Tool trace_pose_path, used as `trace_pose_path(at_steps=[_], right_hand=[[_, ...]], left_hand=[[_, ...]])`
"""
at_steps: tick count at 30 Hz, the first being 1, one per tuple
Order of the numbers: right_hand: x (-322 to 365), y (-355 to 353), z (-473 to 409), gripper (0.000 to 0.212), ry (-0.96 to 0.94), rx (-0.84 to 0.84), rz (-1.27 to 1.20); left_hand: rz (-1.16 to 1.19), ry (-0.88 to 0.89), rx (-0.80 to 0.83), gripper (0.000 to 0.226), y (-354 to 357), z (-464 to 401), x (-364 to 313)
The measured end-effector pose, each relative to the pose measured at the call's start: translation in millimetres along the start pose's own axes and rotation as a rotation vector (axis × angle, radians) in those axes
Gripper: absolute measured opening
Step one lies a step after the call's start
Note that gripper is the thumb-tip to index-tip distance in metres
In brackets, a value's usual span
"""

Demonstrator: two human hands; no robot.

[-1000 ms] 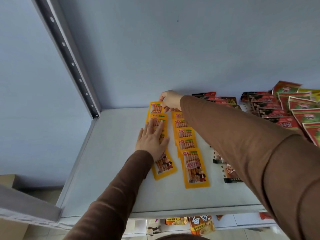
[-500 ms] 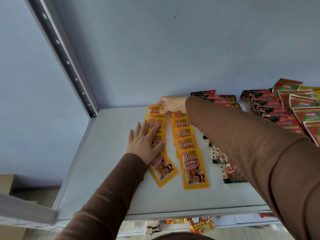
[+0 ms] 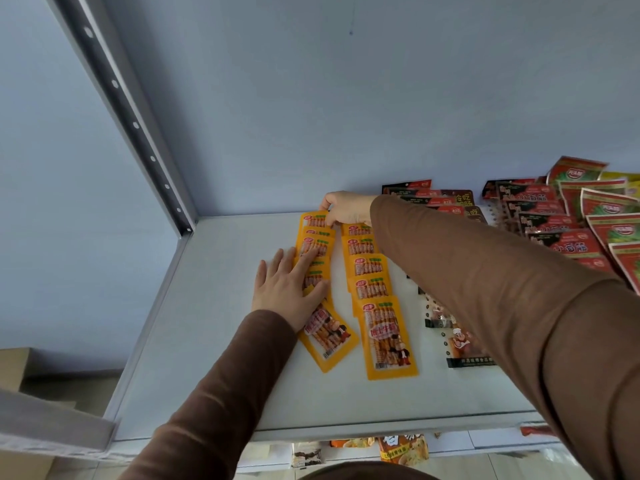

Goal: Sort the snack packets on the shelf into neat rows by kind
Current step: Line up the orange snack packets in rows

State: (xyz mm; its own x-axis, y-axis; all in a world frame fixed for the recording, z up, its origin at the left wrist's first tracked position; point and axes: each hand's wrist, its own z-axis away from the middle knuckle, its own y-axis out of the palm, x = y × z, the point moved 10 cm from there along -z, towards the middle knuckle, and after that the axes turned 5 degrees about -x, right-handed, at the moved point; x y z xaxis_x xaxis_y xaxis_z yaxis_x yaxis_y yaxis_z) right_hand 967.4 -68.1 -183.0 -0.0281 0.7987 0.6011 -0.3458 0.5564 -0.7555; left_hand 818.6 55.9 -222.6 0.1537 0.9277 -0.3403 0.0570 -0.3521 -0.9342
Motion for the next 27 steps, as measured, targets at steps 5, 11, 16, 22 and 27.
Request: trace_pose_path(at_steps=[5, 11, 16, 22, 27], right_hand=[[0.7, 4.9, 8.5, 0.043, 0.001, 0.106, -0.111], [1.7, 9.1, 7.3, 0.046, -0.038, 0.073, -0.101], [4.6, 11.8, 4.5, 0.042, -0.04, 0.055, -0.085], [10.1, 12.4, 1.1, 0.043, -0.067, 0.062, -0.018], [9.2, 13.8, -1.1, 0.04, -0.077, 0.069, -0.044]], left_hand=[[0.006, -0.015, -0.042, 0.073, -2.9, 1.3, 0.6], [0.023, -0.016, -0.063, 0.076, -5.5, 2.3, 0.3], [0.017, -0.004, -0.033, 0.077, -6.1, 3.6, -1.1], [-0.017, 0.01, -0.004, 0.08, -7.4, 6.1, -2.6], [-0.016, -0.03, -0.026, 0.079, -5.0, 9.9, -5.6]])
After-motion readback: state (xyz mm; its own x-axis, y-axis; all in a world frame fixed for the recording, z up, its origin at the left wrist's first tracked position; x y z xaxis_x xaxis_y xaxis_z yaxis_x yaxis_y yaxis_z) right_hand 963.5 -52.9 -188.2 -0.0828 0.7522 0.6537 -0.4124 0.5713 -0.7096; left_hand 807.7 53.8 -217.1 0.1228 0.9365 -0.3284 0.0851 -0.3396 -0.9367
